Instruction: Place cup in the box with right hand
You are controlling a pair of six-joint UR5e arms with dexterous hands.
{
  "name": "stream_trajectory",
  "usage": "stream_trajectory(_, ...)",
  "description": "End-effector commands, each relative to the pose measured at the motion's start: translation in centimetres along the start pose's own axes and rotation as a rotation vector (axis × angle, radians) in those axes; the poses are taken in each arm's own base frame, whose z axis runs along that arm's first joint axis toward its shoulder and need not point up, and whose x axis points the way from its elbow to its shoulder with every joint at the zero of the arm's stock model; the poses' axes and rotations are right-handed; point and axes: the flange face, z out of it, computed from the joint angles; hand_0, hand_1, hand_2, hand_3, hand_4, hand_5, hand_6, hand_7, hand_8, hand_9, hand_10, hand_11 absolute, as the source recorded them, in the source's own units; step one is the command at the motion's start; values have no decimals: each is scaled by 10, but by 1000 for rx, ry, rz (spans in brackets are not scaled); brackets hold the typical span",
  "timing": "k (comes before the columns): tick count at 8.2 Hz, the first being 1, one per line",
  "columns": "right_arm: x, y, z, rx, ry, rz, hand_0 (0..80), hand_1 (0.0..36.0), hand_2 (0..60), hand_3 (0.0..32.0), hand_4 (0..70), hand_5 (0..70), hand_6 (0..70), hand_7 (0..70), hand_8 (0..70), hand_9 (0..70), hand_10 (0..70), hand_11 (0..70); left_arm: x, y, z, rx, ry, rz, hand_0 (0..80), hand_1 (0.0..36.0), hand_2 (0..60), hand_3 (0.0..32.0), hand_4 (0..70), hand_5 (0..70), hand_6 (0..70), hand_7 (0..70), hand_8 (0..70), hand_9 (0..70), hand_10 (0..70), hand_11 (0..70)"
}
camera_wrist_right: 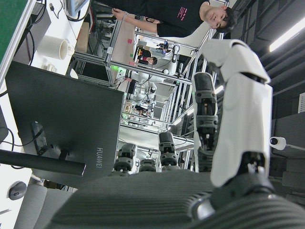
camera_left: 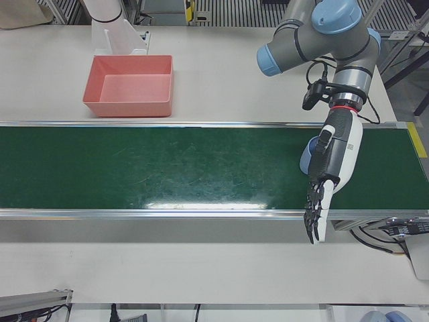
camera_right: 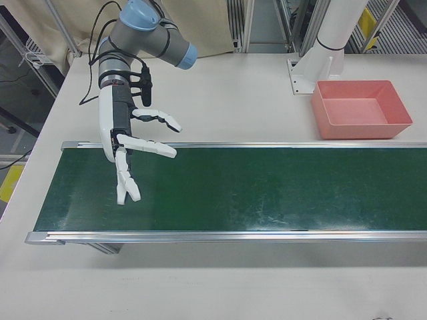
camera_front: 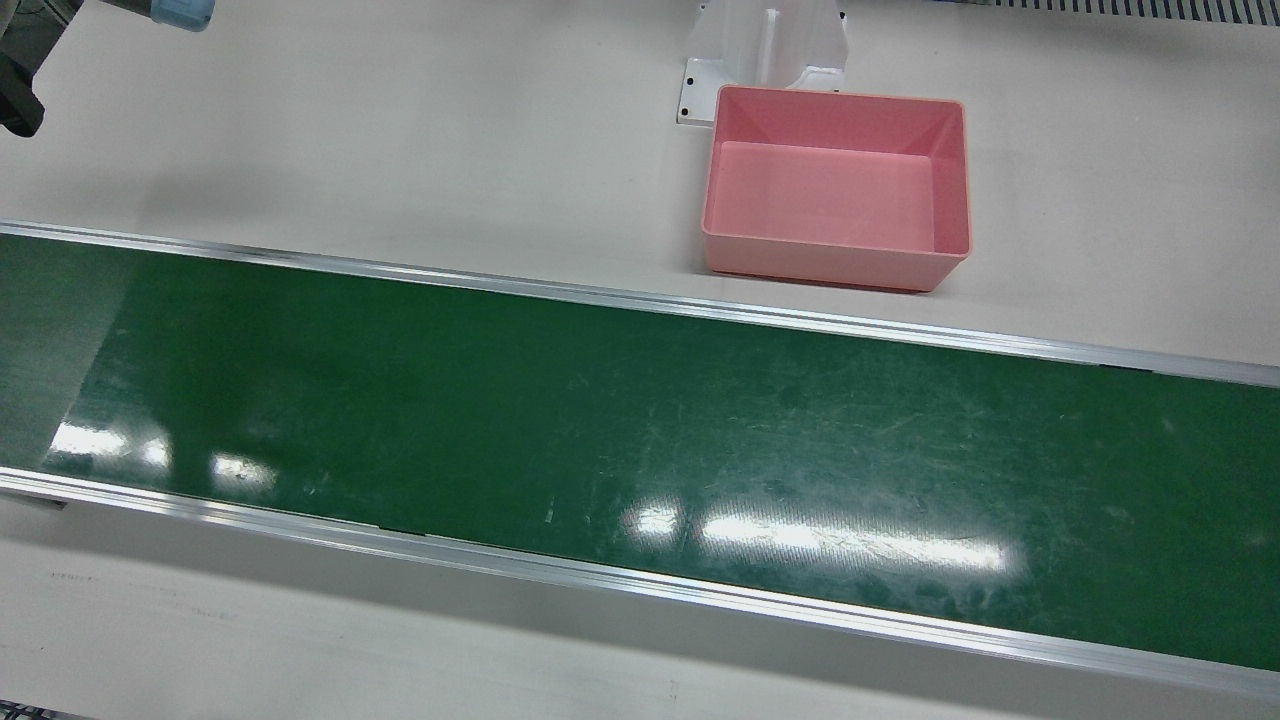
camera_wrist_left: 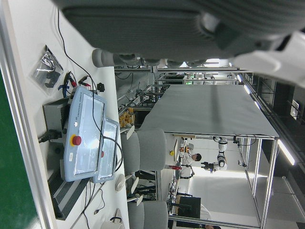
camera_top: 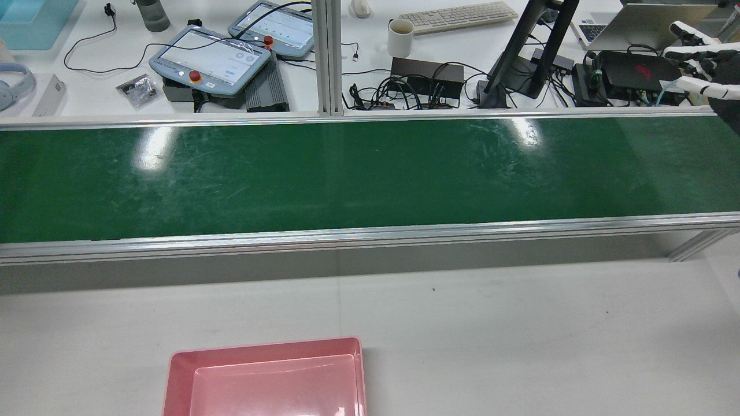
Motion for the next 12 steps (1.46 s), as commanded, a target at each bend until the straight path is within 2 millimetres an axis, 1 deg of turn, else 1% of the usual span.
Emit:
stream_trajectory(1, 0, 2, 1, -5, -4, 3, 637, 295, 516, 0, 700, 40, 82, 271, 7, 46, 94, 146, 0, 0, 0, 0, 0, 0, 0, 0, 0, 0, 0, 0, 0, 0, 0, 0, 0, 0)
stream_trajectory(2, 0, 2, 1, -3, -4, 3, 724, 312, 478, 0, 700, 58, 104, 329, 89, 175, 124, 189, 0, 0, 0, 0, 0, 0, 0, 0, 0, 0, 0, 0, 0, 0, 0, 0, 0, 0)
stream_trajectory(3, -1, 0, 0, 0, -4, 7, 800, 327, 457, 0, 700, 66, 112, 348, 112, 208, 134, 206, 0, 0, 0, 0, 0, 0, 0, 0, 0, 0, 0, 0, 0, 0, 0, 0, 0, 0)
stream_trajectory(4, 0, -3, -2, 7, -3, 7, 779, 327, 474, 0, 700, 64, 110, 337, 110, 203, 135, 206, 0, 0, 0, 0, 0, 0, 0, 0, 0, 0, 0, 0, 0, 0, 0, 0, 0, 0)
stream_trajectory(5, 1, -2, -1, 1, 5, -3, 645, 302, 515, 0, 700, 52, 104, 330, 94, 183, 125, 189, 0, -1, 0, 1, 0, 0, 0, 0, 0, 0, 0, 0, 0, 0, 0, 0, 0, 0)
stream_trajectory(6, 2, -2, -1, 1, 11, -6, 543, 244, 565, 0, 700, 22, 80, 273, 24, 81, 87, 128, 0, 0, 0, 0, 0, 0, 0, 0, 0, 0, 0, 0, 0, 0, 0, 0, 0, 0)
stream_trajectory(7, 2, -2, 0, -1, 11, -8, 582, 250, 390, 0, 700, 28, 41, 103, 0, 6, 44, 74, 0, 0, 0, 0, 0, 0, 0, 0, 0, 0, 0, 0, 0, 0, 0, 0, 0, 0)
stream_trajectory(8, 2, -2, 0, -1, 13, -12, 583, 261, 325, 0, 631, 43, 32, 66, 0, 0, 21, 49, 0, 0, 0, 0, 0, 0, 0, 0, 0, 0, 0, 0, 0, 0, 0, 0, 0, 0)
stream_trajectory(9, 5, -2, 0, 1, 18, -16, 573, 266, 269, 0, 271, 58, 24, 30, 0, 0, 2, 28, 0, 0, 0, 0, 0, 0, 0, 0, 0, 0, 0, 0, 0, 0, 0, 0, 0, 0)
stream_trajectory(10, 6, 0, 3, -4, 18, -22, 569, 268, 254, 0, 170, 62, 24, 31, 0, 0, 0, 19, 0, 0, 0, 0, -1, 0, 0, 0, 0, 0, 0, 0, 0, 0, 0, 0, 0, 0)
stream_trajectory(11, 13, 1, 5, -4, 27, -21, 575, 269, 250, 0, 192, 62, 27, 49, 0, 0, 0, 24, 0, 0, 0, 0, 0, 0, 0, 0, 0, 0, 0, 0, 0, 0, 0, 0, 0, 0)
stream_trajectory(12, 23, 1, 7, -5, 42, -20, 572, 271, 252, 0, 163, 64, 29, 55, 0, 0, 0, 25, 0, 0, 0, 0, 0, 0, 0, 0, 0, 0, 0, 0, 0, 0, 0, 0, 0, 0)
